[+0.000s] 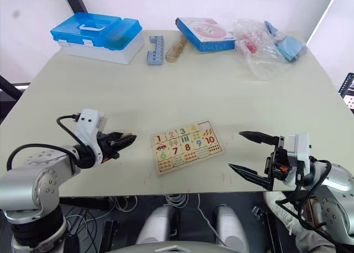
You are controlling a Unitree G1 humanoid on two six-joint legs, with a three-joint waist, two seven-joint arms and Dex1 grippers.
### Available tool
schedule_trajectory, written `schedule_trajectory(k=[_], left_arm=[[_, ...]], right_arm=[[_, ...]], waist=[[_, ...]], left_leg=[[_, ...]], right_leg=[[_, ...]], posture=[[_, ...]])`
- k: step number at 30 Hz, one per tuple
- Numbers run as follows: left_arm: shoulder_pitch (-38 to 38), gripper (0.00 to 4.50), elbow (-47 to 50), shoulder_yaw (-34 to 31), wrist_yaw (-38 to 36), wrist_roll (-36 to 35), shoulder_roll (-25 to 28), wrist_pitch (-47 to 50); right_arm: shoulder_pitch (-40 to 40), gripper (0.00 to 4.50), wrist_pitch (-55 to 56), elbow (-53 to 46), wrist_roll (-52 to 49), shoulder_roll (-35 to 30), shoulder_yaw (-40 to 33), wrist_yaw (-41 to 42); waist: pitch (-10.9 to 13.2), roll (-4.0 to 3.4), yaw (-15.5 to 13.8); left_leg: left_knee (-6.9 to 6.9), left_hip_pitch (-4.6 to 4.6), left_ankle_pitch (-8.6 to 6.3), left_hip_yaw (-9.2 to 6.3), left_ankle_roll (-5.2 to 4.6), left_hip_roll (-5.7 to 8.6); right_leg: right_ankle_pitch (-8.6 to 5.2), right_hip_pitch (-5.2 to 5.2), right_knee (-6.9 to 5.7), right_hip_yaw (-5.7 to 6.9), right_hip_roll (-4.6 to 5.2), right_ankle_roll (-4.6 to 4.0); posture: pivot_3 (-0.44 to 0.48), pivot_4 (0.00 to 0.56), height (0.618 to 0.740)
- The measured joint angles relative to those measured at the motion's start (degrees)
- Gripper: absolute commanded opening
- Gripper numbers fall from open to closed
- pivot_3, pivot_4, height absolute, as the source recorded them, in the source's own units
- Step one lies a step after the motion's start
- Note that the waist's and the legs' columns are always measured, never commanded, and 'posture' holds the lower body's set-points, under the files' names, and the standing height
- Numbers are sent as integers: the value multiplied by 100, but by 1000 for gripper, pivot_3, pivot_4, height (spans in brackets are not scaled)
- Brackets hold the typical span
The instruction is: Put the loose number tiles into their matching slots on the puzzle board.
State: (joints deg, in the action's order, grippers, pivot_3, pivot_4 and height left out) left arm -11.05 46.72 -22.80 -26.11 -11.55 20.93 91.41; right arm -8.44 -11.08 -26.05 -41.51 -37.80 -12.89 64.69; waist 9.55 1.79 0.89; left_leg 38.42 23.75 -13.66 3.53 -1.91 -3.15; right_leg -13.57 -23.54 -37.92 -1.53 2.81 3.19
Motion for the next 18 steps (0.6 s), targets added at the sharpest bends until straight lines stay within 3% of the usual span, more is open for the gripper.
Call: schedule_trajectory(k=[4,9,16,17,18], left_arm=[[405,1708,535,12,1119,438,-987,99],[740,1708,938,290,2019,765,-1791,99],[730,1708,987,492,2455,911,-2110,66],[735,2752,984,492,2474,915,-2124,62],[742,3115,987,484,2471,912,-2134,60]], right_arm=[[63,4500,-36,156,-58,-83,-11,124],[64,4500,-86,197,-169,-182,-76,315],[43,4500,7,233,-203,-271,-132,829],[38,4500,16,232,-204,-288,-133,910],[31,4500,19,233,-204,-302,-135,951]], waist=[[-1,3,-28],[-3,7,-53],[-4,5,-33],[-4,5,-32],[-4,5,-32]], left_leg=[[1,3,0,-2,0,2],[1,2,0,-3,0,4],[1,0,-1,-3,0,5],[1,0,-1,-3,0,5],[1,0,-1,-4,0,5]], right_leg=[[0,4,4,1,4,-3],[-6,8,8,3,6,-13],[-8,7,8,3,5,-17],[-8,7,8,3,5,-17],[-8,7,8,3,5,-18]], posture=[[0,150,740],[0,150,740],[0,150,740],[0,150,740],[0,150,740]])
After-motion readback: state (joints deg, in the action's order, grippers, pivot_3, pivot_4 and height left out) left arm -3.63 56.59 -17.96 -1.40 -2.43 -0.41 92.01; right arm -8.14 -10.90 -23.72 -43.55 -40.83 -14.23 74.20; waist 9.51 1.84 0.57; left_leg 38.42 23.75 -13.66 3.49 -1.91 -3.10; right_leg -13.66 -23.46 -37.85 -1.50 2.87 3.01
